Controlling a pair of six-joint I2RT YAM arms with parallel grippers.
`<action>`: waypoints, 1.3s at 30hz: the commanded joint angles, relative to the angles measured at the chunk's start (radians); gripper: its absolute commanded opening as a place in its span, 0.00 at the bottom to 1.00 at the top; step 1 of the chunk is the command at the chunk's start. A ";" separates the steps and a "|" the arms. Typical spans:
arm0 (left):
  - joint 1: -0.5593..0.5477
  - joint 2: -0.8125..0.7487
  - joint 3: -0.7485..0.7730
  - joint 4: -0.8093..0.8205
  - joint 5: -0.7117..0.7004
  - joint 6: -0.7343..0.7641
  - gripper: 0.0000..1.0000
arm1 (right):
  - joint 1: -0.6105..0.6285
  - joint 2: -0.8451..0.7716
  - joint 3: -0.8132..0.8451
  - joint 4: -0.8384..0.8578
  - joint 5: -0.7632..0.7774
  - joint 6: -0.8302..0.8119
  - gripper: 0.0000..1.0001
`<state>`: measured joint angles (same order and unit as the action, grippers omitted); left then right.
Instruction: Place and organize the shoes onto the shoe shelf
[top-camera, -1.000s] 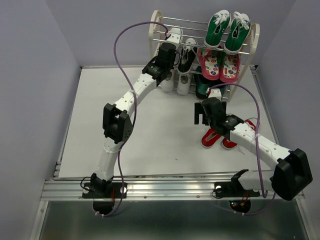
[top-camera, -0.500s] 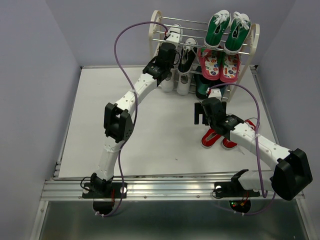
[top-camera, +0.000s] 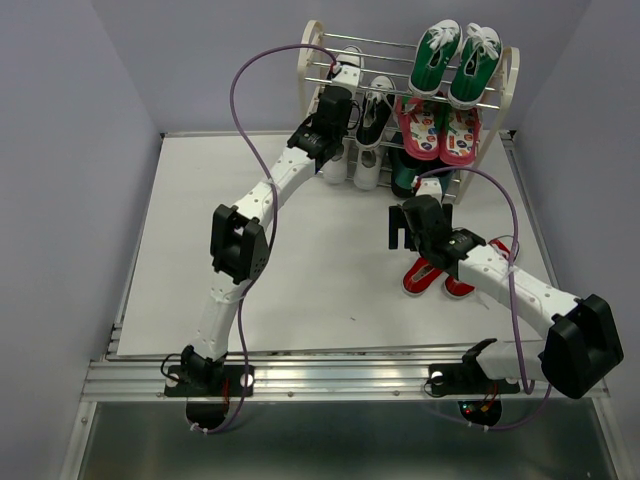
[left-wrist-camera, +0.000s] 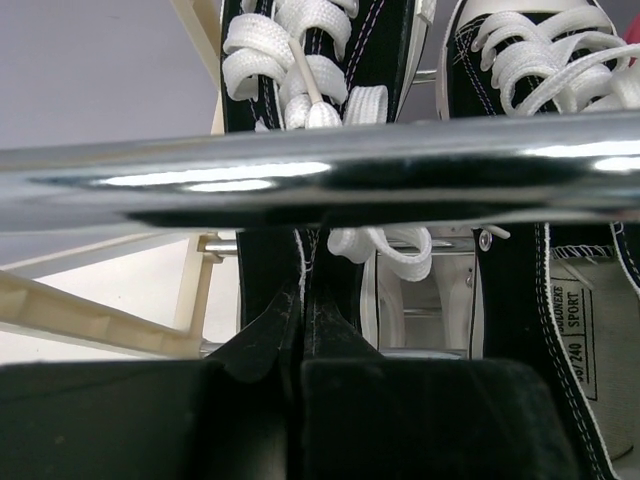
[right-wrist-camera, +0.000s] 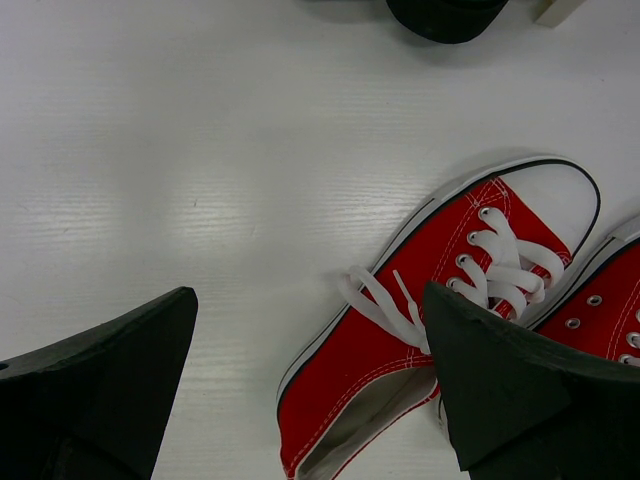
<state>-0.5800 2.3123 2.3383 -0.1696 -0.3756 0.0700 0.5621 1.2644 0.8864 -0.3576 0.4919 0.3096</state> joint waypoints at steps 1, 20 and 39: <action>0.014 -0.024 0.085 0.153 -0.025 0.005 0.11 | -0.002 0.001 0.003 0.035 0.028 -0.009 1.00; 0.014 -0.048 0.061 0.133 -0.008 -0.025 0.53 | -0.002 0.009 0.008 0.035 0.034 -0.010 1.00; -0.080 -0.424 -0.347 0.084 -0.026 -0.117 0.99 | -0.002 -0.102 -0.032 -0.009 -0.039 0.081 1.00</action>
<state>-0.6418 2.0567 2.0510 -0.1246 -0.3740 -0.0093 0.5621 1.2156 0.8562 -0.3595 0.4725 0.3355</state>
